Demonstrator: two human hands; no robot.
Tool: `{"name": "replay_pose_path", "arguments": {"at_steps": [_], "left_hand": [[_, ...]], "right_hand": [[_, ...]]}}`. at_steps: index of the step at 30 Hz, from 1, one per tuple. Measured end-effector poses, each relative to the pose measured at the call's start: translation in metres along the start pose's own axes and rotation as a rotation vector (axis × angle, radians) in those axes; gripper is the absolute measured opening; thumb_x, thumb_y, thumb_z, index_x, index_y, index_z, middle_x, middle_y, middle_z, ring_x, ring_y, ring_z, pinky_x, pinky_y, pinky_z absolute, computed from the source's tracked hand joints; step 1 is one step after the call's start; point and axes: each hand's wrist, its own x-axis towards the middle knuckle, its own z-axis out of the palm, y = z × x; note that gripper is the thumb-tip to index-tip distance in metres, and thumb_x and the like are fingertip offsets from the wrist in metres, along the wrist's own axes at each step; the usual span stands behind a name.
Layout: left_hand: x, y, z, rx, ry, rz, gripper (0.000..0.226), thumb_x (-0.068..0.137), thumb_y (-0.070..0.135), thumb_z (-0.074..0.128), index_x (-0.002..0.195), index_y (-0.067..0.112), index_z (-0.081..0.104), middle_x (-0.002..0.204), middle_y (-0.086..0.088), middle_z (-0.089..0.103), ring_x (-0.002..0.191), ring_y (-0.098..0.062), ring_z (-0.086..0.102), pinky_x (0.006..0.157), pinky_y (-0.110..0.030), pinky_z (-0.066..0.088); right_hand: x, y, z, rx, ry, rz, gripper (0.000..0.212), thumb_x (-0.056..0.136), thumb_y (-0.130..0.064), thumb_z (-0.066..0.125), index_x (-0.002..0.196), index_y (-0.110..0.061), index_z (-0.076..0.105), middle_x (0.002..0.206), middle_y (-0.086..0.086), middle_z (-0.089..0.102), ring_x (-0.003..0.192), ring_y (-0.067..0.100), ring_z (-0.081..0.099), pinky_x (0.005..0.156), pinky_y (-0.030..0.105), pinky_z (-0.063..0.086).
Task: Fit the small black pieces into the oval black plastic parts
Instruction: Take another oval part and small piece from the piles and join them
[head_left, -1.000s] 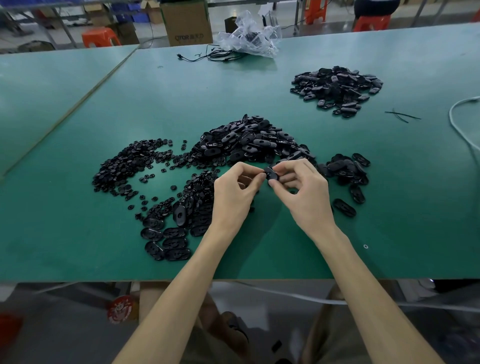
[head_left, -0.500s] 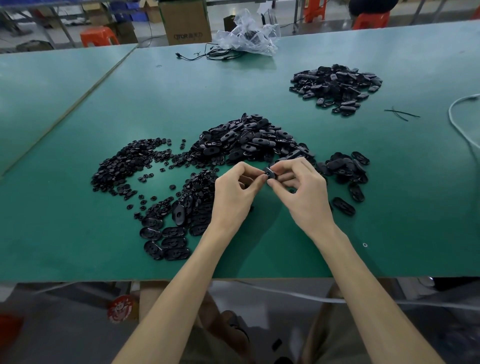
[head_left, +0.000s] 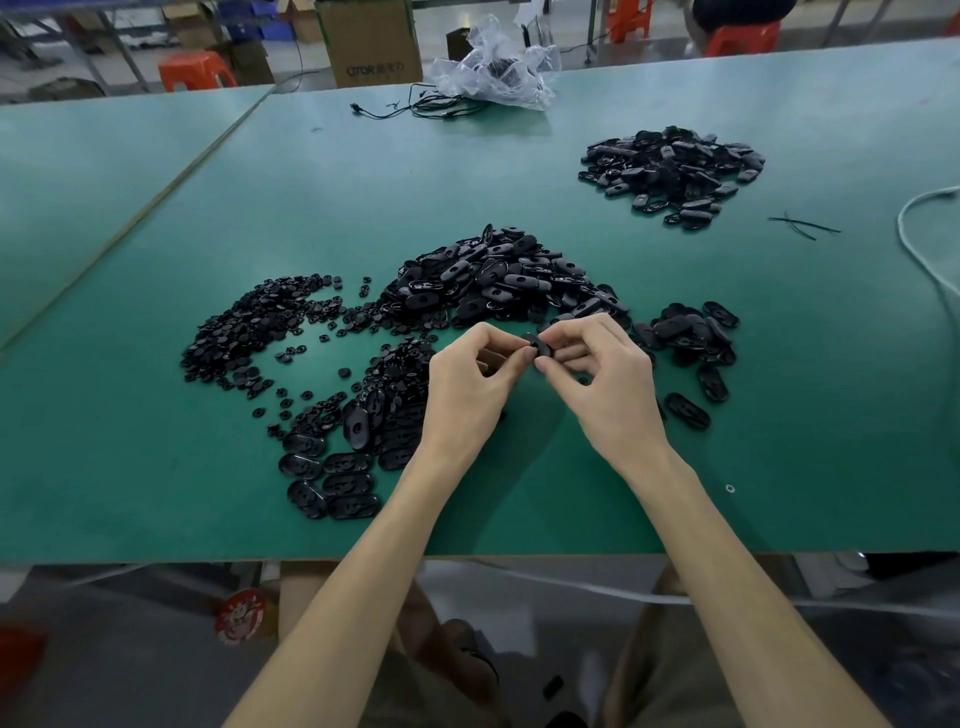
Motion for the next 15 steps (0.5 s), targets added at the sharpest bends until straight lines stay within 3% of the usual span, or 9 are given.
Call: {"name": "replay_pose_path", "arguments": {"at_steps": [10,15], "left_hand": [[0.0008,0.0004,-0.0009,-0.043,-0.014,-0.018,0.012,0.089,0.018,0.082,0.094,0.017,0.072,0.085,0.010,0.073,0.073,-0.004,0.064,0.066,-0.015,0.048],[0.0007,0.0019,0.0009,0.054,0.005,0.084,0.033,0.089,0.017,0.082,0.118,0.022,0.068,0.111,0.005,0.065,0.087,-0.006,0.064,0.078,-0.012,0.046]], "right_hand": [[-0.0001,-0.0013,-0.0016,0.012,-0.021,-0.019,0.023,0.091,0.002,0.075,0.104,-0.018,0.073,0.106,-0.012,0.066,0.095,0.009,0.068,0.087,0.024,0.058],[0.0006,-0.0021,-0.0021,0.032,-0.006,0.000,0.027,0.092,0.003,0.072,0.105,-0.020,0.073,0.107,-0.012,0.069,0.097,0.009,0.069,0.087,0.023,0.059]]}}
